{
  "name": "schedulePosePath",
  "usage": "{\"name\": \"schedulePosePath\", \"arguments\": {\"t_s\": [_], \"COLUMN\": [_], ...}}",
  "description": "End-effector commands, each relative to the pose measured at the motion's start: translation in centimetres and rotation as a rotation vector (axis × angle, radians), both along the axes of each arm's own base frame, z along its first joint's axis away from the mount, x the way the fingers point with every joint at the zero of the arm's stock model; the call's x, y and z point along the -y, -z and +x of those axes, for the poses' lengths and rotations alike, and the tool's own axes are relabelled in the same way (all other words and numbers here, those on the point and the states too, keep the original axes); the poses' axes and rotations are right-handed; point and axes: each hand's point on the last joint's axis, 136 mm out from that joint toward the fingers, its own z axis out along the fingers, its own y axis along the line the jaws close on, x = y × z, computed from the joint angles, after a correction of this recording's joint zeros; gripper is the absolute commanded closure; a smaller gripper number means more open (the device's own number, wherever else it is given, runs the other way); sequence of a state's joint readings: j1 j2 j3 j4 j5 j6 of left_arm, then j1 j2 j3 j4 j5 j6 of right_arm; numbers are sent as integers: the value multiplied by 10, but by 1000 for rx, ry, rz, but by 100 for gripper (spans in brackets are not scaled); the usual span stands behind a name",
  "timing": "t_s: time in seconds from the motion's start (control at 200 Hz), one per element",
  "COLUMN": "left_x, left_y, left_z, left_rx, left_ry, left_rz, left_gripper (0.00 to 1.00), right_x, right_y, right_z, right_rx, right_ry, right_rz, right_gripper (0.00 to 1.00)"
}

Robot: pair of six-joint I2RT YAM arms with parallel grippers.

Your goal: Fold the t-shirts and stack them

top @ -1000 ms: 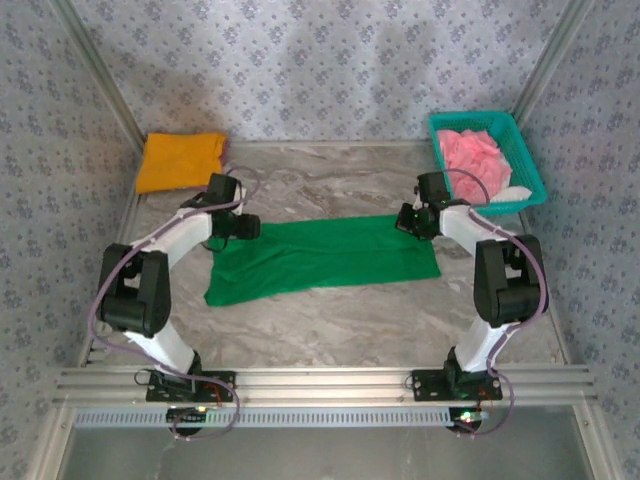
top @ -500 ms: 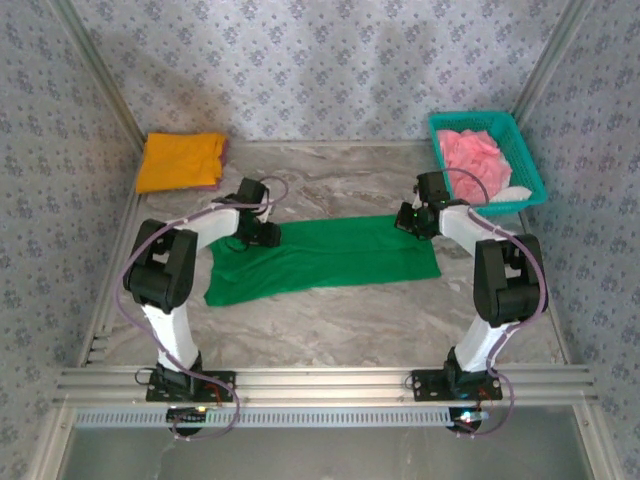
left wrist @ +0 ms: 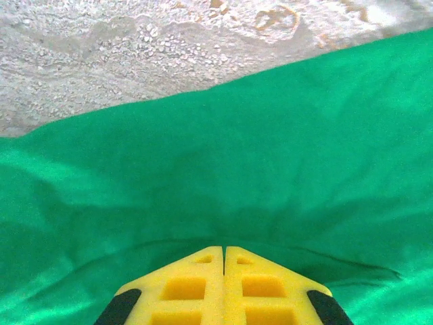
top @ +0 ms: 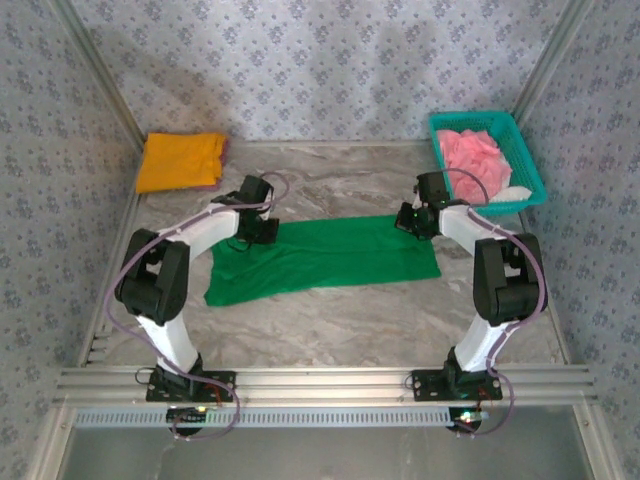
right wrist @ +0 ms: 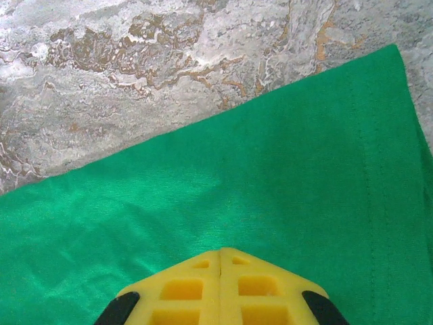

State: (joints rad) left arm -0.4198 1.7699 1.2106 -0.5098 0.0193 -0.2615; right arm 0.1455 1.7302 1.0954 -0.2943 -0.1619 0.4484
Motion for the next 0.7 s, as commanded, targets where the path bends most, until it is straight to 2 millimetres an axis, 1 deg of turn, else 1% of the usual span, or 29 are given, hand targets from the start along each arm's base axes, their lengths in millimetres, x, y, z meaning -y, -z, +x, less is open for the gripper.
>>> {"name": "schedulePosePath", "arguments": {"t_s": [0.0, 0.11, 0.195, 0.25, 0.35, 0.36, 0.45, 0.565, 0.59, 0.64, 0.695], "left_x": [4, 5, 10, 10, 14, 15, 12, 18, 20, 23, 30], "left_y": [-24, -22, -19, -24, -36, -36, -31, -22, -22, -26, -33], "left_z": [-17, -36, -49, -54, -66, -67, -81, -99, -102, -108, -115], "left_rx": [-2, -16, -30, -13, 35, 36, 24, 12, 17, 45, 76], "left_ry": [-45, -64, -61, -73, -98, -100, -129, -139, -135, -137, -121], "left_rz": [-15, 19, 31, 52, 41, 41, 57, 62, 61, 78, 76], "left_gripper": [100, 100, 100, 100, 100, 99, 100, 97, 94, 80, 68], "right_x": [4, 7, 8, 7, 6, 7, 8, 8, 7, 8, 8], "right_y": [5, 7, 10, 11, 11, 10, 11, 13, 13, 15, 15], "right_z": [-2, -2, -1, -1, -1, -1, -1, 1, 1, 1, 1], "right_rx": [-18, -19, -26, -29, -33, -30, -29, -32, -34, -37, -38], "right_ry": [11, 17, 18, 15, 11, 11, 15, 15, 14, 13, 13], "right_rz": [3, 1, 4, 6, 8, 8, 7, 10, 12, 10, 8], "right_gripper": [100, 100, 100, 100, 100, 100, 100, 100, 100, 100, 100]}}
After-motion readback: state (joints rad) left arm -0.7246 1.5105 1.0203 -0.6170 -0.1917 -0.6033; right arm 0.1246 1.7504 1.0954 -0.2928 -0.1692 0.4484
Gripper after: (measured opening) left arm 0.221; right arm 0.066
